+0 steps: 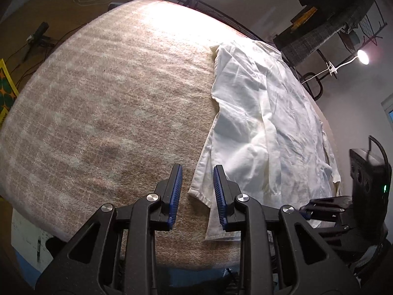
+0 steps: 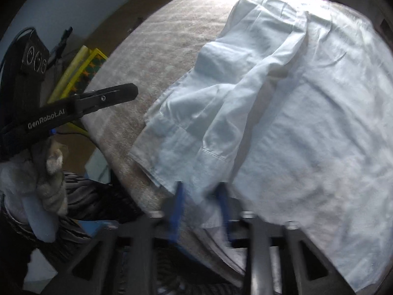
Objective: Fold small clothes
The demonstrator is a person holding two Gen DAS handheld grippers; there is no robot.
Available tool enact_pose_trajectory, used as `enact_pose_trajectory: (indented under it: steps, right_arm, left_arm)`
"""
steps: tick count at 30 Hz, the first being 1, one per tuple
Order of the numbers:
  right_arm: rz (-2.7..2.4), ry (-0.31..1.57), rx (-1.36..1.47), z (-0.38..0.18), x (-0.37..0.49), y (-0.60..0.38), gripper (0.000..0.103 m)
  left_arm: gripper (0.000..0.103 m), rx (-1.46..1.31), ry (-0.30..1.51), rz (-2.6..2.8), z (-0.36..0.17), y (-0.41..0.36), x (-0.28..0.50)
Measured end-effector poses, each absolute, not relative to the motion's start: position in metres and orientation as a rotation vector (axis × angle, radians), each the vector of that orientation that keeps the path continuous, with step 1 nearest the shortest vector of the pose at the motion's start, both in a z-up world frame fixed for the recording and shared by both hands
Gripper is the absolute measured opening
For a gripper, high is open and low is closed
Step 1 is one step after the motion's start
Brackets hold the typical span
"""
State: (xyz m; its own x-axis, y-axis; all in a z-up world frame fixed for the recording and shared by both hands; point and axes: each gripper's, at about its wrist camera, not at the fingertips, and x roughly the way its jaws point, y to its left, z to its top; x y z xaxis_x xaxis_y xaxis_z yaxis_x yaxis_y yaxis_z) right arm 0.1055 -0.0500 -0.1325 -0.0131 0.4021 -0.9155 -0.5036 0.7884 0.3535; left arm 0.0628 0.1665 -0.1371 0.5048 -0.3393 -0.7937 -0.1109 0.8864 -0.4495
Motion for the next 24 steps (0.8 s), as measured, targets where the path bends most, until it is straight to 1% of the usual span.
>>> enact_pose_trajectory:
  steps: [1, 4, 6, 7, 8, 9, 10, 11, 12, 13, 14, 15, 16, 17, 19, 24]
  right_arm:
    - [0.763, 1.418, -0.008, -0.134, 0.107, -0.053, 0.005]
    - [0.905, 1.410, 0.384, -0.138, 0.120, -0.075, 0.002]
    - [0.991, 1.321, 0.713, -0.140, 0.128, -0.098, 0.002]
    - [1.004, 1.290, 0.809, -0.144, 0.129, -0.107, 0.002]
    - [0.995, 1.287, 0.838, -0.149, 0.130, -0.111, 0.002]
    - [0.965, 1.306, 0.812, -0.154, 0.129, -0.113, 0.002]
    - [0.934, 1.333, 0.769, -0.160, 0.128, -0.113, 0.003]
    - [0.912, 1.361, 0.725, -0.165, 0.126, -0.113, 0.006]
    - [0.889, 1.395, 0.680, -0.169, 0.124, -0.112, 0.007]
    - [0.869, 1.424, 0.628, -0.172, 0.121, -0.110, 0.009]
    - [0.846, 1.445, 0.550, -0.172, 0.119, -0.108, 0.022]
    - [0.825, 1.459, 0.473, -0.171, 0.116, -0.105, 0.032]
    - [0.814, 1.461, 0.401, -0.167, 0.114, -0.104, 0.036]
    - [0.822, 1.449, 0.359, -0.161, 0.113, -0.104, 0.039]
    - [0.809, 1.408, 0.271, -0.146, 0.114, -0.108, 0.040]
    - [0.798, 1.228, 0.162, -0.096, 0.132, -0.126, 0.043]
  left_arm:
    - [0.024, -0.475, 1.040, -0.143, -0.136, 0.166, 0.063]
    - [0.024, -0.487, 1.044, -0.137, -0.139, 0.169, 0.063]
    - [0.024, -0.499, 1.056, -0.134, -0.143, 0.170, 0.064]
    - [0.025, -0.508, 1.065, -0.139, -0.145, 0.170, 0.065]
    - [0.026, -0.513, 1.078, -0.148, -0.148, 0.168, 0.066]
    - [0.028, -0.510, 1.090, -0.157, -0.150, 0.165, 0.067]
    - [0.034, -0.503, 1.097, -0.165, -0.152, 0.161, 0.068]
    - [0.037, -0.491, 1.102, -0.172, -0.153, 0.157, 0.069]
    - [0.038, -0.469, 1.105, -0.173, -0.154, 0.152, 0.070]
    - [0.038, -0.439, 1.107, -0.166, -0.155, 0.146, 0.070]
    - [0.038, -0.413, 1.112, -0.158, -0.156, 0.142, 0.071]
    - [0.038, -0.397, 1.119, -0.154, -0.158, 0.138, 0.072]
    - [0.038, -0.387, 1.127, -0.151, -0.161, 0.135, 0.073]
    - [0.038, -0.380, 1.128, -0.142, -0.163, 0.133, 0.075]
    - [0.038, -0.362, 1.108, -0.124, -0.163, 0.130, 0.077]
    - [0.038, -0.374, 1.075, -0.114, -0.165, 0.128, 0.079]
